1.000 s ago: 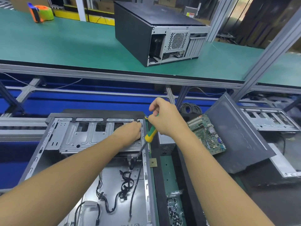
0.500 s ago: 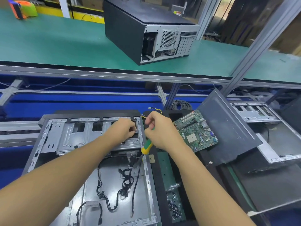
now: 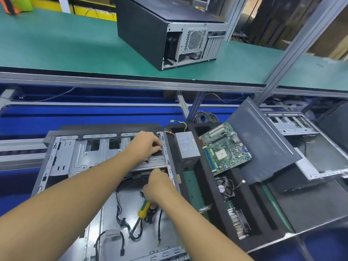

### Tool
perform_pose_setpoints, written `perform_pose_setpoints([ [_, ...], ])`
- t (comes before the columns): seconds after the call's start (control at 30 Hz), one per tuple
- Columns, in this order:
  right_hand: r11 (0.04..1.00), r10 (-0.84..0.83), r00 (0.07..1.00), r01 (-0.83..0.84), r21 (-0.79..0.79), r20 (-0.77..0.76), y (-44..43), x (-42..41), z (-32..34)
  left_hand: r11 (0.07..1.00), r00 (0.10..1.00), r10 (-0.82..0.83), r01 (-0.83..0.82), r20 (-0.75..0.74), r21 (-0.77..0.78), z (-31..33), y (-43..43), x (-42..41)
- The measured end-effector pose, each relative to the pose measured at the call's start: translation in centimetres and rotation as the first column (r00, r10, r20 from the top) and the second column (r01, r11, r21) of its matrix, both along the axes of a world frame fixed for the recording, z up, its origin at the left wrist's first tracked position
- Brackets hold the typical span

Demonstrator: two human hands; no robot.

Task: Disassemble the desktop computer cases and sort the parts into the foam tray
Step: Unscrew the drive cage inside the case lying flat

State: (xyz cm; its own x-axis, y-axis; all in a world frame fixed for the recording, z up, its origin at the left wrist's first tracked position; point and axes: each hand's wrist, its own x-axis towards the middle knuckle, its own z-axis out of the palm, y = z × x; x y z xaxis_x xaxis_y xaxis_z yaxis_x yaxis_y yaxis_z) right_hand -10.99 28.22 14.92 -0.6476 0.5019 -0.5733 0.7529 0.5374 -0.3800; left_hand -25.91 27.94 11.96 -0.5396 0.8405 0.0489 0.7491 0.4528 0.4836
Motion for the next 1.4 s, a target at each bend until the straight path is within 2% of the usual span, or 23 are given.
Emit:
perform_pose_setpoints([
  [0.17, 0.996, -0.070, 0.997, 0.072, 0.052, -0.030, -0.8, 0.9, -2.4, 0.995, 1.000, 0.009, -0.010, -0.017, -0.095, 1.0, 0.8, 0.7],
  [0.33, 0.971, 0.038, 0.997, -0.021, 0.239, -0.065, -1.6, 1.7, -3.4, 0.975, 0.996, 0.027, -0.045, -0.082, -0.220, 1.3, 0.9, 1.6],
  [0.43, 0.965, 0.067, 0.996, -0.049, 0.257, -0.063, -1.6, 2.1, -3.4, 0.976, 0.996, 0.026, -0.042, -0.080, -0.213, 1.0, 0.9, 1.8],
  [0.5, 0.962, 0.079, 0.994, -0.057, 0.265, -0.071, -1.6, 2.2, -3.3, 0.985, 0.998, 0.045, -0.051, -0.039, -0.164, 0.8, 0.9, 1.8],
  [0.6, 0.964, 0.083, 0.993, -0.059, 0.258, -0.083, -1.5, 2.2, -3.3, 0.990, 0.985, 0.141, -0.141, 0.104, -0.005, 0.4, 0.3, 1.2],
  [0.73, 0.964, 0.118, 0.989, -0.093, 0.250, -0.085, -1.2, 2.1, -2.8, 0.938, 0.940, 0.221, -0.277, 0.259, 0.208, 0.3, -0.8, 0.8],
  [0.83, 0.970, 0.111, 0.981, -0.073, 0.232, -0.157, 0.0, 2.2, -0.8, 0.907, 0.929, 0.122, -0.248, 0.350, 0.340, 1.2, -0.5, 1.7],
  [0.97, 0.969, 0.009, 0.923, 0.087, 0.231, -0.386, 4.6, 3.2, 3.3, 0.899, 0.877, -0.103, -0.120, 0.469, 0.422, 2.9, 0.7, 3.3],
  [1.03, 0.964, -0.058, 0.880, 0.172, 0.202, -0.472, 7.3, 4.0, 5.2, 0.889, 0.871, -0.122, -0.117, 0.476, 0.442, 3.6, 1.3, 3.9],
  [1.17, 0.946, -0.162, 0.838, 0.283, 0.160, -0.522, 12.6, 6.7, 7.7, 0.868, 0.826, -0.178, -0.124, 0.534, 0.480, 4.9, 3.5, 6.3],
  [1.23, 0.925, -0.215, 0.807, 0.349, 0.151, -0.549, 15.0, 8.3, 8.6, 0.893, 0.824, -0.215, -0.051, 0.524, 0.446, 5.5, 5.0, 7.8],
  [1.3, 0.889, -0.261, 0.776, 0.425, 0.170, -0.573, 16.9, 10.3, 9.5, 0.936, 0.845, -0.265, 0.109, 0.465, 0.335, 5.5, 6.6, 9.4],
  [1.4, 0.833, -0.277, 0.762, 0.494, 0.249, -0.585, 19.1, 13.0, 9.8, 0.928, 0.880, -0.356, 0.373, 0.313, 0.008, 4.1, 9.1, 12.6],
])
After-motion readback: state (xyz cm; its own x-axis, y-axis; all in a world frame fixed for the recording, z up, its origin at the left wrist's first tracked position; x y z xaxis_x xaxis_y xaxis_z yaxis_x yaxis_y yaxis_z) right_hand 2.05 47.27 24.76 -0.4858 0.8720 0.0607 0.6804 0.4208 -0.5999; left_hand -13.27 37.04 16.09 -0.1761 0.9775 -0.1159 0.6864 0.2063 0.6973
